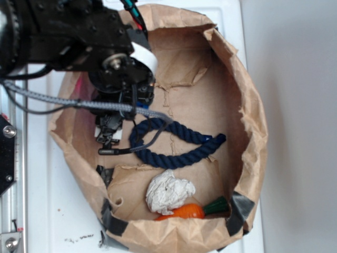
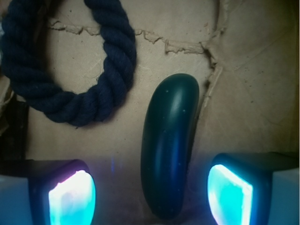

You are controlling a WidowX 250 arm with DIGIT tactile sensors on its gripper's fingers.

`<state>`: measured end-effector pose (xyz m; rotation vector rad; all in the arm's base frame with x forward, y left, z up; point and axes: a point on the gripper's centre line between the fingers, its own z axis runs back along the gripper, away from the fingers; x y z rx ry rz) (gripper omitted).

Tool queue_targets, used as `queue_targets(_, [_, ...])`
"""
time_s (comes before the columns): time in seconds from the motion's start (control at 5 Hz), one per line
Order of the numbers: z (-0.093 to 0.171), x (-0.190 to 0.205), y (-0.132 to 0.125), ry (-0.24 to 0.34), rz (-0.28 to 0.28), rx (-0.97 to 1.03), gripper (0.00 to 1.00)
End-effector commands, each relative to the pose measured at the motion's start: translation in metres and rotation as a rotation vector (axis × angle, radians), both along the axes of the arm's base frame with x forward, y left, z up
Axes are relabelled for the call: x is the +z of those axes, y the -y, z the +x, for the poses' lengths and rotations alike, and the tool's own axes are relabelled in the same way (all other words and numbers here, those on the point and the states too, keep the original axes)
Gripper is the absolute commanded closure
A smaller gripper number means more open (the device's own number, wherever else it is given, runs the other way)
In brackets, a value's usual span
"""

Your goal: Grab the plastic pickle.

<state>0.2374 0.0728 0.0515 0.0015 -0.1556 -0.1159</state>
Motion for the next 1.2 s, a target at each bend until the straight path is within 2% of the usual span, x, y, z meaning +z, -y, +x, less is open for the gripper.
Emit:
queue_targets(0.0, [-0.001,-0.004,0.008,0.102,0.028,0.023,0.00])
queue_targets(0.4, [0.006,-0.008,0.016,0.091,0.058,0.045,0.00])
queue_targets(0.8, [0.020,-0.002,0.017,0.083,0.063,0.109,0.00])
queue_targets(1.0, [0.016,-0.008,0.019,0.114,0.081,0.111,1.00])
